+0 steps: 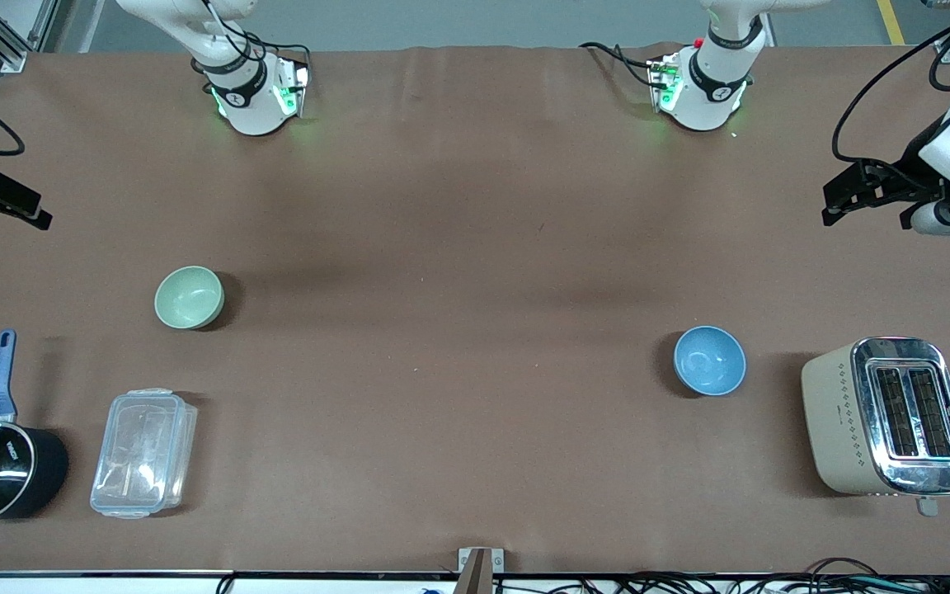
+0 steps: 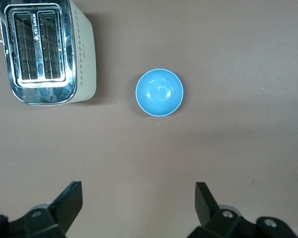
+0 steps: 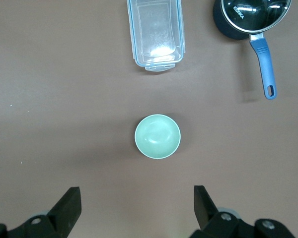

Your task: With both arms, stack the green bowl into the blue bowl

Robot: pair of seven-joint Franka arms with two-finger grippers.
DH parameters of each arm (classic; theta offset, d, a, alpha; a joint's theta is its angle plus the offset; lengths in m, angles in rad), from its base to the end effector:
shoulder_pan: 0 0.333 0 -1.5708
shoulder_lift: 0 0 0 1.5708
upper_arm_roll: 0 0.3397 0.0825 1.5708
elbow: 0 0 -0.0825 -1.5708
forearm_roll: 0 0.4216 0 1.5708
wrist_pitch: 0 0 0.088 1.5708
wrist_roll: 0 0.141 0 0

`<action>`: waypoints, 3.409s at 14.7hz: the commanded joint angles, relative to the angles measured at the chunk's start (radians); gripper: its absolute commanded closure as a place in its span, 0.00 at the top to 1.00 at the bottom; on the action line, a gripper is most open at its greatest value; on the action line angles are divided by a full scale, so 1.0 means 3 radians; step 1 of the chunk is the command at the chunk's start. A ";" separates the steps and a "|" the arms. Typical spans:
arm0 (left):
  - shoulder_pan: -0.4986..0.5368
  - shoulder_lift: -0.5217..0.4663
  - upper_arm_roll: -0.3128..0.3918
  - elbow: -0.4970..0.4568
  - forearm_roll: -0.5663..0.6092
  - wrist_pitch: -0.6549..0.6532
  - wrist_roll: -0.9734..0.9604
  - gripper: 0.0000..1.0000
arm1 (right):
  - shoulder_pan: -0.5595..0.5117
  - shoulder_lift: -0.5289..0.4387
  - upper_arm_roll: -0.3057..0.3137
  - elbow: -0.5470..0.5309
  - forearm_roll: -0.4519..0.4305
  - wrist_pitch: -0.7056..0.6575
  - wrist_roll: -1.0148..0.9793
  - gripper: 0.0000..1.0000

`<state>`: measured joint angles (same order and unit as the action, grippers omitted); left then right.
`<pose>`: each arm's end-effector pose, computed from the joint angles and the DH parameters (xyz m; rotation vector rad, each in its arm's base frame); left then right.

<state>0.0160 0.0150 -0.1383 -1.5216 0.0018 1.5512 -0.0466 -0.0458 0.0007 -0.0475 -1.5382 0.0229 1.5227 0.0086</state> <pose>0.5918 -0.0719 0.6287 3.1378 -0.1187 0.0230 0.5850 -0.0514 0.6262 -3.1140 0.1574 0.0237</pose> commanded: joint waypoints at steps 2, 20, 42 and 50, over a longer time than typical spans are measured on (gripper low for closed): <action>0.0018 -0.0066 0.0011 -0.0052 -0.0006 -0.0032 0.0068 1.00 | -0.0021 0.0003 0.0015 0.0034 0.0010 -0.0024 -0.0018 1.00; 0.0136 0.1432 0.0047 -0.1166 0.0076 0.2314 -0.0039 1.00 | -0.0057 0.0003 0.0005 -0.1078 -0.0020 0.1007 -0.0024 1.00; -0.0471 0.1806 -0.0101 -0.0344 0.0071 0.1906 -0.0441 0.00 | -0.0594 0.0989 0.0020 -0.2251 0.0501 0.2486 -0.1169 0.79; -0.1790 0.2148 -0.0096 -0.0077 0.0071 0.2084 -0.1899 0.00 | -0.0599 0.1117 0.0025 -0.2246 0.0542 0.2584 -0.1174 0.70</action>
<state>-0.4654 0.6132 -0.1773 -1.5758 0.0099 2.1520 -0.5536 -0.2169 0.3284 -0.0442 -2.2000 0.1616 2.2752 -0.3242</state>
